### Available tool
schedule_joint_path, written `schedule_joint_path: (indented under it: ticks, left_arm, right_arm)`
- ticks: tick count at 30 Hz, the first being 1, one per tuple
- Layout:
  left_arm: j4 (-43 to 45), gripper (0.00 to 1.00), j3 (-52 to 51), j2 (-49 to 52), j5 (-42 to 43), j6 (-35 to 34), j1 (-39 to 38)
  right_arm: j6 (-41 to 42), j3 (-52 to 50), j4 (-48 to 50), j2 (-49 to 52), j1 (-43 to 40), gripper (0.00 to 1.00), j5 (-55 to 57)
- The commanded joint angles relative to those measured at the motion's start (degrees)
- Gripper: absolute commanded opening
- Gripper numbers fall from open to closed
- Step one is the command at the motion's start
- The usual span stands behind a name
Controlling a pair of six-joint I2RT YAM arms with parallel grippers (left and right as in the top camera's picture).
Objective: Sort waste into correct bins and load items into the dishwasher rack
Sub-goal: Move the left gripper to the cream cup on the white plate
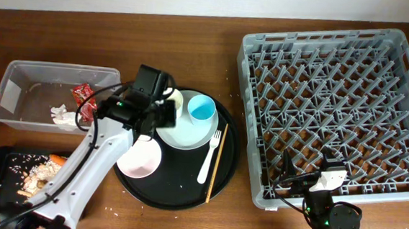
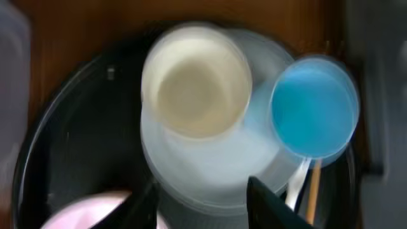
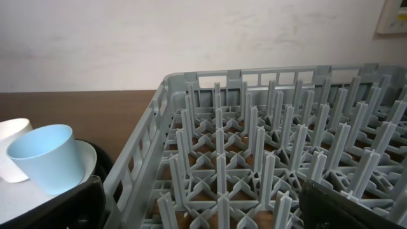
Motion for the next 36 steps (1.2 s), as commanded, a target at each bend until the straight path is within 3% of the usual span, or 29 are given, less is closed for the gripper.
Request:
schedule_joint_path:
  ticks: [1, 7, 11, 17, 34, 35, 36]
  left_arm:
    - [8.15, 0.49, 0.63, 3.48, -8.00, -6.43, -0.22]
    - [14.21, 0.49, 0.63, 10.21, -8.90, -12.31, 3.26]
    - [12.81, 0.48, 0.11, 11.17, -2.71, -12.26, 4.52]
    - [8.35, 0.48, 0.09, 11.26, -2.80, -12.26, 4.55]
    - [9.05, 0.48, -1.44, 12.48, -1.77, -12.28, 4.13]
    - [9.44, 0.47, -1.44, 12.57, -1.77, -12.28, 4.13]
    - [9.92, 0.39, -1.46, 12.61, -1.57, -12.28, 4.13]
  right_arm:
    - [0.00, -0.31, -0.22, -0.39, -0.26, 0.99, 0.09]
    - [0.00, -0.31, -0.24, -0.39, -0.26, 0.99, 0.09]
    - [0.00, -0.31, -0.24, -0.39, -0.26, 0.99, 0.09]
    - [0.00, -0.31, -0.22, -0.39, -0.26, 0.99, 0.09]
    - [0.00, -0.31, -0.22, -0.39, -0.26, 0.99, 0.09]
    - [0.00, -0.31, -0.22, -0.39, -0.26, 0.99, 0.09]
    - [0.00, -0.31, -0.24, -0.39, -0.26, 0.99, 0.09]
